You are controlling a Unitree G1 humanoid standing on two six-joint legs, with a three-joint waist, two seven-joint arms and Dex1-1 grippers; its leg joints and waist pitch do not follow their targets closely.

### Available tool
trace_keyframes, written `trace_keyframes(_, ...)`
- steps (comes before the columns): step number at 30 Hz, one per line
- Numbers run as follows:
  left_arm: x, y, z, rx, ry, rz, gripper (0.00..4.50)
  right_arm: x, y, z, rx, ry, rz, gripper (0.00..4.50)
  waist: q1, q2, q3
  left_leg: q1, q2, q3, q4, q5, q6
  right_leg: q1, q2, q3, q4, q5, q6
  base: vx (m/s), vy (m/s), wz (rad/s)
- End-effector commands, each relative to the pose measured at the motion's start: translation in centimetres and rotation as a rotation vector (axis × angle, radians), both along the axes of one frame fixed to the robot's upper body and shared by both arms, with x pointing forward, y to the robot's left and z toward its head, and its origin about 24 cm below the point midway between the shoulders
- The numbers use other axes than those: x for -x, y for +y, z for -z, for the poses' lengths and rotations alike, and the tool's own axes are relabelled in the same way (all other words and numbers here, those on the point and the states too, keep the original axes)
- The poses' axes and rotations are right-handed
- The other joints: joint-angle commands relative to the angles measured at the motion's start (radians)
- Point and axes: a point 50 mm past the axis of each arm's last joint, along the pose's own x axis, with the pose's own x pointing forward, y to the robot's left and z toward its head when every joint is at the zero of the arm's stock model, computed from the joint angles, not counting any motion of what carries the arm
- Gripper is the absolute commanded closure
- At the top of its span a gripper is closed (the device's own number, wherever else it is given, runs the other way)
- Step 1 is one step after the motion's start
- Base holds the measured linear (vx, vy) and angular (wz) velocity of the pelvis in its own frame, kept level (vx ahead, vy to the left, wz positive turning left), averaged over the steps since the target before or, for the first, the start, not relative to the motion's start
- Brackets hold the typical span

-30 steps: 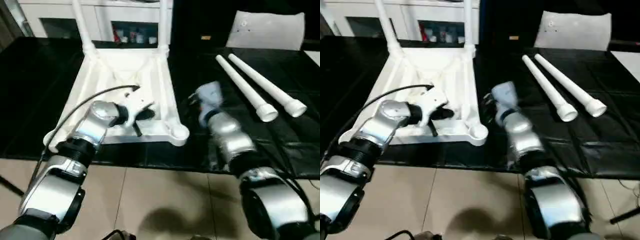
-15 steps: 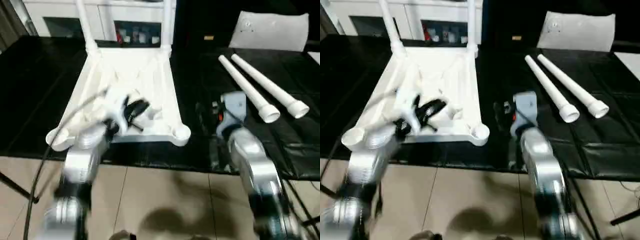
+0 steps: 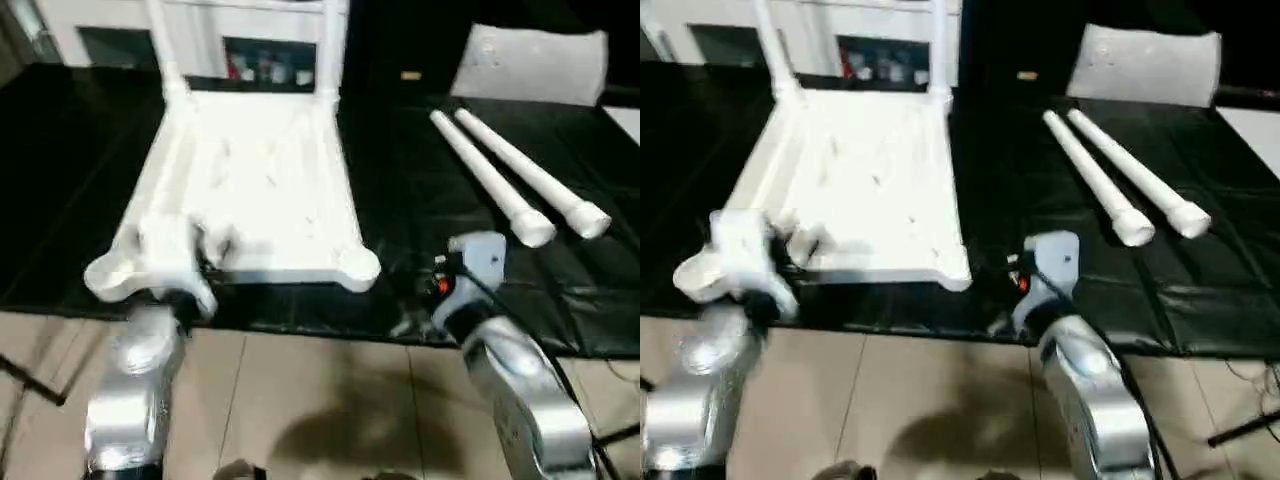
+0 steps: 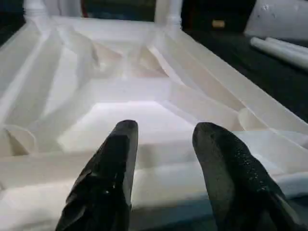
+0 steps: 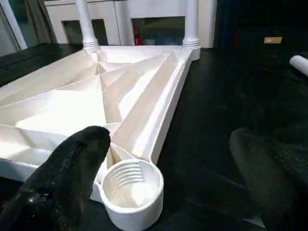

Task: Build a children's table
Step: Rotate table base, then move to table

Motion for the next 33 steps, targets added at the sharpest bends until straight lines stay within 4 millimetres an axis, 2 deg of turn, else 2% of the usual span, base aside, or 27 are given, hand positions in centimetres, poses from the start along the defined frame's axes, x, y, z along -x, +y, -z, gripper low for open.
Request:
trace_keyframes(1, 0.1, -0.5, -0.8, -0.003, -0.032, 0.019, 2.05, 0.4, -1.0, 0.6, 0.013, 0.030, 0.047, 0.00, -0.003, 0.005, -0.052, 0.032, 0.057, -0.021, -0.088, -0.270, -0.024, 0.017, -0.055, 0.045, -0.080, -0.139, -0.134, 0.000, 0.000, 0.00)
trace_keyframes(3, 0.2, -0.6, -0.8, 0.019, -0.043, 0.006, 2.01, 0.8, -1.6, 1.2, 0.046, 0.059, 0.048, 0.00, -0.002, 0.005, -0.051, 0.028, 0.056, -0.024, -0.092, -0.290, -0.038, 0.022, -0.055, 0.044, -0.082, -0.162, -0.121, 0.000, 0.000, 0.00)
trace_keyframes(6, 0.6, -0.7, -0.5, 0.025, -0.049, 0.002, 1.81, 0.8, -2.0, 1.1, 0.019, 0.065, 0.100, 0.00, -0.007, 0.000, -0.050, 0.026, 0.053, -0.024, -0.091, -0.312, -0.039, 0.021, -0.057, 0.044, -0.085, -0.202, -0.107, 0.000, 0.000, 0.00)
trace_keyframes(7, 0.7, -0.6, -0.4, 0.016, -0.042, -0.005, 1.64, 0.7, -2.0, 1.0, 0.034, 0.065, 0.107, 0.00, -0.008, -0.006, -0.049, 0.025, 0.053, -0.025, -0.091, -0.313, -0.037, 0.021, -0.057, 0.044, -0.087, -0.214, -0.103, 0.000, 0.000, 0.00)
trace_keyframes(10, 1.1, -0.4, -0.3, 0.000, -0.035, -0.017, 1.53, 0.3, -1.8, 0.6, 0.032, 0.056, 0.147, 0.00, -0.016, -0.003, -0.050, 0.027, 0.053, -0.026, -0.090, -0.307, -0.039, 0.017, -0.055, 0.043, -0.085, -0.230, -0.099, 0.000, 0.000, 0.00)
trace_keyframes(11, 1.1, -0.3, -0.3, -0.002, -0.033, -0.023, 1.32, 0.1, -1.7, 0.4, 0.022, 0.042, 0.151, 0.00, -0.017, -0.001, -0.050, 0.030, 0.056, -0.029, -0.092, -0.312, -0.048, 0.016, -0.050, 0.041, -0.083, -0.225, -0.099, 0.000, 0.000, 0.00)
trace_keyframes(13, 1.1, -0.3, -0.3, -0.007, -0.031, -0.022, 1.19, 0.1, -1.7, 0.2, 0.018, 0.030, 0.154, 0.00, -0.021, 0.005, -0.050, 0.040, 0.066, -0.040, -0.098, -0.342, -0.090, 0.015, -0.031, 0.031, -0.078, -0.191, -0.090, 0.000, 0.000, 0.00)
trace_keyframes(14, 1.2, -0.2, -0.3, -0.020, -0.029, -0.023, 1.14, 0.0, -1.9, 0.1, 0.019, 0.023, 0.176, 0.00, -0.027, 0.010, -0.050, 0.045, 0.078, -0.050, -0.102, -0.361, -0.115, 0.016, -0.017, 0.023, -0.076, -0.138, -0.089, 0.000, 0.000, 0.00)
trace_keyframes(15, 1.3, -0.1, -0.2, -0.032, -0.029, -0.016, 1.02, 0.0, -2.1, 0.1, 0.023, 0.019, 0.191, 0.00, -0.032, 0.022, -0.049, 0.058, 0.099, -0.066, -0.113, -0.388, -0.122, 0.012, -0.006, 0.013, -0.069, -0.098, -0.103, 0.000, 0.000, 0.00)
trace_keyframes(16, 1.3, -0.1, -0.1, -0.038, -0.023, -0.016, 0.88, 0.0, -2.3, 0.0, 0.046, 0.012, 0.213, 0.00, -0.037, 0.023, -0.050, 0.054, 0.102, -0.068, -0.113, -0.393, -0.105, 0.017, -0.009, 0.012, -0.067, -0.079, -0.118, 0.000, 0.000, 0.00)
trace_keyframes(17, 1.3, 0.0, 0.0, -0.045, -0.019, -0.018, 0.79, 0.0, -2.6, 0.1, 0.078, 0.014, 0.244, 0.00, -0.038, 0.020, -0.051, 0.051, 0.098, -0.064, -0.111, -0.387, -0.093, 0.019, -0.010, 0.011, -0.069, -0.072, -0.128, 0.000, 0.000, 0.00)
trace_keyframes(18, 1.3, 0.0, 0.0, -0.051, -0.017, -0.021, 0.75, 0.0, -2.8, 0.2, 0.100, 0.016, 0.268, 0.00, -0.035, 0.013, -0.049, 0.035, 0.066, -0.039, -0.095, -0.378, -0.081, 0.023, -0.022, 0.017, -0.084, -0.104, -0.134, 0.000, 0.000, 0.00)
trace_keyframes(19, 1.4, 0.0, 0.0, -0.049, -0.017, -0.022, 0.68, 0.0, -2.8, 0.3, 0.106, 0.030, 0.270, 0.00, -0.026, -0.005, -0.050, 0.023, 0.039, -0.020, -0.078, -0.357, -0.076, 0.024, -0.036, 0.029, -0.095, -0.205, -0.104, 0.000, 0.000, 0.00)
trace_keyframes(20, 1.4, 0.1, -0.2, -0.042, -0.027, -0.029, 0.68, 0.3, -2.9, 0.9, 0.118, 0.120, 0.264, 0.00, -0.022, -0.006, -0.049, 0.022, 0.034, -0.019, -0.076, -0.338, -0.076, 0.024, -0.038, 0.033, -0.095, -0.256, -0.084, 0.000, 0.000, 0.00)
trace_keyframes(21, 1.4, 0.2, -0.4, -0.046, -0.036, -0.044, 0.56, 0.6, -2.8, 1.1, 0.100, 0.157, 0.237, 0.00, -0.013, -0.011, -0.050, 0.022, 0.037, -0.018, -0.076, -0.315, -0.060, 0.022, -0.052, 0.045, -0.101, -0.337, -0.045, 0.000, 0.000, 0.00)
trace_keyframes(22, 1.5, 0.2, -0.6, -0.044, -0.046, -0.044, 0.43, 0.7, -2.7, 1.1, 0.092, 0.157, 0.223, 0.00, -0.013, -0.012, -0.048, 0.018, 0.042, -0.022, -0.078, -0.299, -0.050, 0.020, -0.060, 0.049, -0.103, -0.386, -0.033, 0.000, 0.000, 0.00)
trace_keyframes(23, 1.6, 0.1, -0.7, -0.046, -0.054, -0.036, 0.35, 0.8, -2.5, 1.0, 0.101, 0.139, 0.206, 0.00, -0.012, -0.010, -0.048, 0.018, 0.045, -0.024, -0.081, -0.298, -0.051, 0.018, -0.058, 0.047, -0.103, -0.400, -0.030, 0.000, 0.000, 0.00)
trace_keyframes(26, 2.0, 0.1, -0.8, -0.020, -0.073, -0.041, 0.21, 1.0, -2.1, 1.0, 0.119, 0.118, 0.180, 0.00, -0.016, -0.007, -0.048, 0.024, 0.054, -0.027, -0.087, -0.318, -0.057, 0.011, -0.047, 0.042, -0.097, -0.351, -0.046, 0.000, 0.000, 0.00)
trace_keyframes(29, 2.2, 0.3, -0.7, -0.019, -0.057, -0.052, 0.10, 0.9, -1.8, 0.8, 0.119, 0.101, 0.168, 0.00, -0.014, -0.008, -0.050, 0.031, 0.054, -0.025, -0.086, -0.336, -0.057, 0.007, -0.045, 0.045, -0.094, -0.318, -0.063, 0.000, 0.000, 0.00)
trace_keyframes(31, 2.2, 0.5, -0.6, -0.088, -0.058, -0.056, 0.10, 0.7, -1.8, 0.8, 0.120, 0.103, 0.170, 0.00, -0.012, -0.008, -0.050, 0.033, 0.054, -0.024, -0.087, -0.334, -0.057, 0.005, -0.044, 0.045, -0.093, -0.291, -0.062, 0.000, 0.000, 0.00)
trace_keyframes(32, 2.0, 0.6, -0.5, -0.094, -0.051, -0.068, 0.10, 0.6, -1.8, 0.8, 0.115, 0.113, 0.176, 0.00, -0.013, -0.008, -0.051, 0.032, 0.055, -0.026, -0.088, -0.328, -0.061, 0.008, -0.042, 0.044, -0.089, -0.268, -0.061, 0.000, 0.000, 0.00)
trace_keyframes(33, 1.9, 0.6, -0.5, -0.089, -0.054, -0.073, 0.10, 0.5, -1.9, 0.8, 0.112, 0.125, 0.180, 0.00, -0.017, -0.001, -0.051, 0.042, 0.063, -0.037, -0.095, -0.345, -0.093, 0.007, -0.024, 0.035, -0.084, -0.236, -0.062, 0.000, 0.000, 0.00)
